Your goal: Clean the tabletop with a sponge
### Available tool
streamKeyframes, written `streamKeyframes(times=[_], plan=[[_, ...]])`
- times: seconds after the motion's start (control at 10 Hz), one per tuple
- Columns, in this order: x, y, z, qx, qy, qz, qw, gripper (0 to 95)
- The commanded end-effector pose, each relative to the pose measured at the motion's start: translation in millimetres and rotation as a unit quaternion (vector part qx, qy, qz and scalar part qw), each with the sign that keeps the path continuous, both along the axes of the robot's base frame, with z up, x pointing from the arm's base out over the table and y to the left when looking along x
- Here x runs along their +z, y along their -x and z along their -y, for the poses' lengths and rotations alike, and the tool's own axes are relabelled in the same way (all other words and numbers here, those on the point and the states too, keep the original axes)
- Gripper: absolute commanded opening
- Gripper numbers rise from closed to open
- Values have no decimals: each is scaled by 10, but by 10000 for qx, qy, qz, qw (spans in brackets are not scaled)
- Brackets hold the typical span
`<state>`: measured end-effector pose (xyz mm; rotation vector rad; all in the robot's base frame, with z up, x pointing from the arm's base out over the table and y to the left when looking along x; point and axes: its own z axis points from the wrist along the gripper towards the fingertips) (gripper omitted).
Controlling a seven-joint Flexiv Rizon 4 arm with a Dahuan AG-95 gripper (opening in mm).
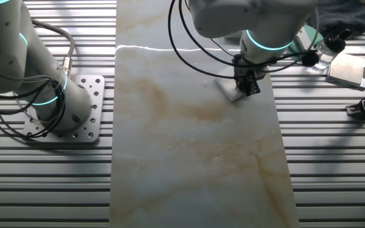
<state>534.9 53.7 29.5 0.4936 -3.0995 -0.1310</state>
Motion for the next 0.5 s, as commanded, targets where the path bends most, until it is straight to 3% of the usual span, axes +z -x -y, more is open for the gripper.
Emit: streamKeyframes(times=[0.1,0.5], plan=[[7,3,-8,42,-43,-16,10000,0],[7,3,-8,-29,-70,-36,10000,0]])
